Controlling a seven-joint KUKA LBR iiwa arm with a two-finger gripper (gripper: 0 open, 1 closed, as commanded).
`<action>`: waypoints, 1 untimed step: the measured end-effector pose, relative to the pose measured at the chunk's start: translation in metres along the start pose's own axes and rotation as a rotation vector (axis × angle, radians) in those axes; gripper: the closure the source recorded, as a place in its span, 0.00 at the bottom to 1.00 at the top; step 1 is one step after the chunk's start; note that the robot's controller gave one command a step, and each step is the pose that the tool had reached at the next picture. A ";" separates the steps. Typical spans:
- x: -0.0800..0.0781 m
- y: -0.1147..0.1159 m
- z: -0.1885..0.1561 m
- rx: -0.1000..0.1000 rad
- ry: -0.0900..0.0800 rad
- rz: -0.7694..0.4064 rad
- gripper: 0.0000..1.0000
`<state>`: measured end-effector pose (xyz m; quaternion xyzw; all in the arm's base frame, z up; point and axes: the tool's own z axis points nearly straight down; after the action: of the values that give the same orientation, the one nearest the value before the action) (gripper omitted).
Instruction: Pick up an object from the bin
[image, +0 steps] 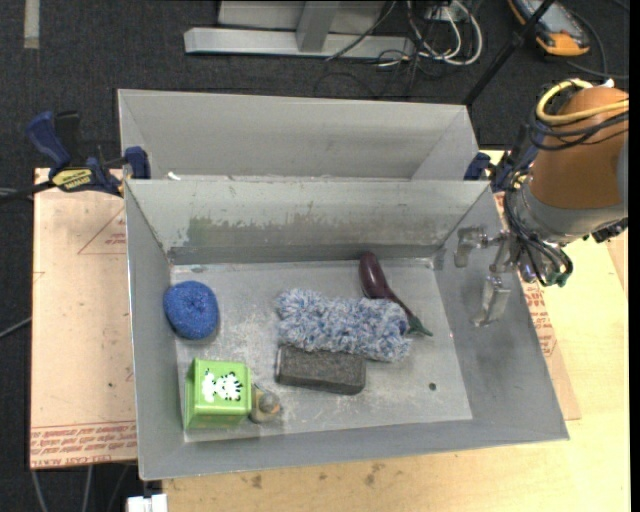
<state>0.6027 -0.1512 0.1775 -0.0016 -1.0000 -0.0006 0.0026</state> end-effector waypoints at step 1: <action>-0.002 0.001 -0.005 0.001 -0.007 -0.003 0.00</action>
Offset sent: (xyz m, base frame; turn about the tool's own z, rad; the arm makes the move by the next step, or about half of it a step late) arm 0.0158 0.0756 -0.1075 -0.1922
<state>0.6043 -0.1503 0.1828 0.0001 -1.0000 0.0000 -0.0011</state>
